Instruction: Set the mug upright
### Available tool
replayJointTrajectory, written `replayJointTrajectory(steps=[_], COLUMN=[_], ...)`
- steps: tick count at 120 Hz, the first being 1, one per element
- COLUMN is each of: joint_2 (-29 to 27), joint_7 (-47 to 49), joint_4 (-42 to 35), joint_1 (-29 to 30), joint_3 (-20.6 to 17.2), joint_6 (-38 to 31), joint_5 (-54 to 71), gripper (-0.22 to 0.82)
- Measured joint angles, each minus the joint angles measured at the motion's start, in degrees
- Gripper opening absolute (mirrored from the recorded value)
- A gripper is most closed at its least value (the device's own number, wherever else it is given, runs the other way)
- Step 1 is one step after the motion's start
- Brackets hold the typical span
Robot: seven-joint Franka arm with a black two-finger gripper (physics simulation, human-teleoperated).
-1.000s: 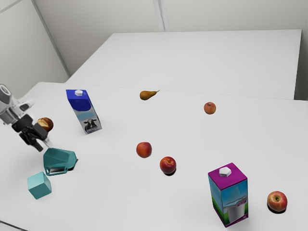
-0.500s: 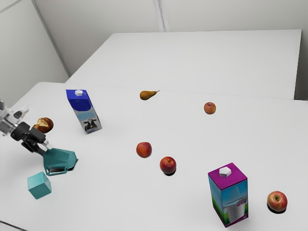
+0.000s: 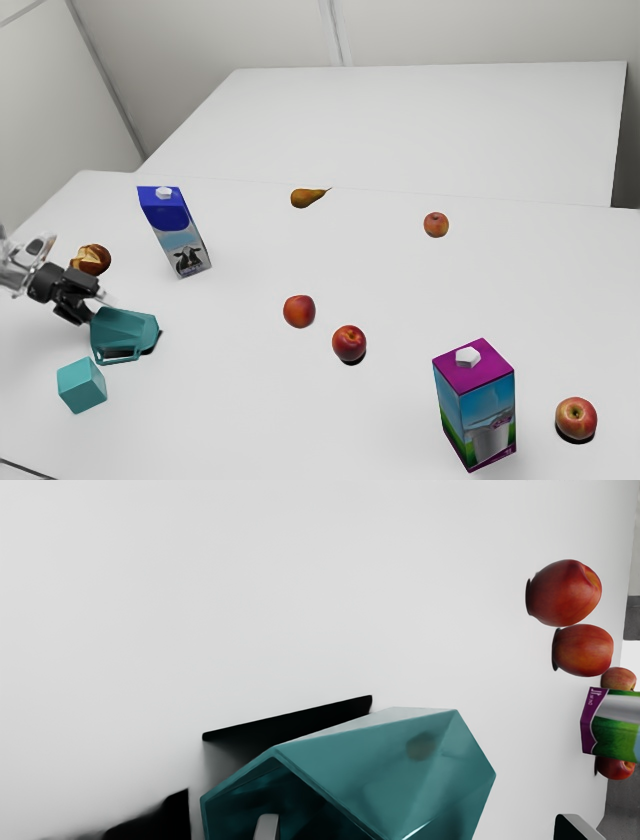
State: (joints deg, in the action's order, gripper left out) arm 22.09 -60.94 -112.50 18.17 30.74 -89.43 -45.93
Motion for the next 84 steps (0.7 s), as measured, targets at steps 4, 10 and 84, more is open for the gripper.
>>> replayJointTrajectory(steps=[4, 10, 84], joint_2=[0.25, 0.43, 0.25], joint_7=[0.23, 0.55, 2.71], joint_4=[-0.06, -0.13, -0.37], joint_1=[0.02, 0.14, 0.89], joint_3=[0.01, 0.01, 0.37], joint_6=[0.23, 0.62, 5.39], joint_5=[-0.72, -1.64, -5.34], gripper=[0.59, 0.58, 0.02])
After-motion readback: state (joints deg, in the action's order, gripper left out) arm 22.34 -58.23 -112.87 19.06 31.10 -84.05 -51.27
